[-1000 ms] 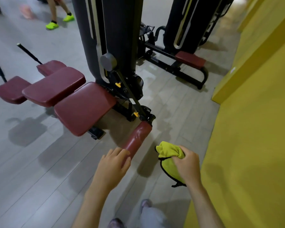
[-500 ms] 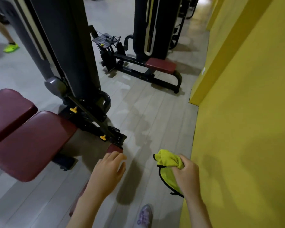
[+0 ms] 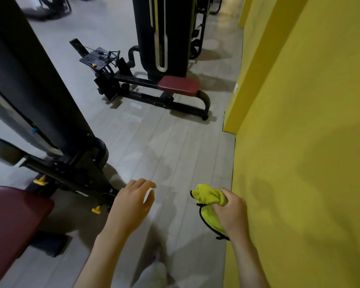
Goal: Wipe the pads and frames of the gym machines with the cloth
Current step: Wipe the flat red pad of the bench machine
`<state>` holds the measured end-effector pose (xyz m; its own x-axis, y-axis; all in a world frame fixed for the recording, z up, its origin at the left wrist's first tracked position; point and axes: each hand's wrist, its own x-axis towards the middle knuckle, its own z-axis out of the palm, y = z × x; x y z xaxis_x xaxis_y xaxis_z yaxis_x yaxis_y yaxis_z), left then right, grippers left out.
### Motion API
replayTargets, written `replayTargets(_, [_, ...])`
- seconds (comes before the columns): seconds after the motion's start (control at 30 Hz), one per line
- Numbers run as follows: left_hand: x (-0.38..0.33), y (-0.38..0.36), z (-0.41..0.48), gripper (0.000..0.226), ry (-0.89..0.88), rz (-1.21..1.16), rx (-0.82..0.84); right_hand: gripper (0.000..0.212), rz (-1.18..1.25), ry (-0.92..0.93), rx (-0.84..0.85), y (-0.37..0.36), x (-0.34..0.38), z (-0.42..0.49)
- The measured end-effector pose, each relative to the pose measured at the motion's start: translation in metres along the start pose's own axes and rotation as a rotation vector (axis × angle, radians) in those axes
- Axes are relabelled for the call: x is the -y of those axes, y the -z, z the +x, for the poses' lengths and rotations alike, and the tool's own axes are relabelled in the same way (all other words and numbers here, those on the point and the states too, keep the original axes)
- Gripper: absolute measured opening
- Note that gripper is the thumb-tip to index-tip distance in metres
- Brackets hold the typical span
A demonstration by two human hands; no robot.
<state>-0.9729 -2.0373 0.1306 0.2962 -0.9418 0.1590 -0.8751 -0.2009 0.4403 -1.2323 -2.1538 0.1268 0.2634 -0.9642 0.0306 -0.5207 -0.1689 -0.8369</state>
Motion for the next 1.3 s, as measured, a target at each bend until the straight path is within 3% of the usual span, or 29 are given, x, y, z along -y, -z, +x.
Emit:
replayTargets(0.43, [0.071, -0.065, 0.281, 0.022, 0.138, -0.07, 0.069, 0.022, -0.129, -0.036, 0.096, -0.035, -0.002, 0.301])
replayTargets(0.53, [0.076, -0.071, 0.356, 0.023, 0.109, -0.067, 0.076, 0.032, -0.094, -0.038, 0.08, -0.037, 0.009, 0.374])
replayTargets(0.7, [0.077, -0.076, 0.47, 0.023, 0.087, -0.053, 0.088, 0.018, -0.14, -0.016, 0.045, -0.035, 0.018, 0.482])
replayTargets(1.07, [0.094, -0.114, 0.74, 0.026, 0.042, -0.02, 0.195, 0.05, -0.111, 0.033, 0.023, -0.071, 0.007, 0.749])
replayTargets(1.3, [0.129, -0.108, 0.91, 0.027, 0.061, -0.003, 0.146, 0.022, -0.06, 0.052, 0.075, -0.113, 0.043, 0.92])
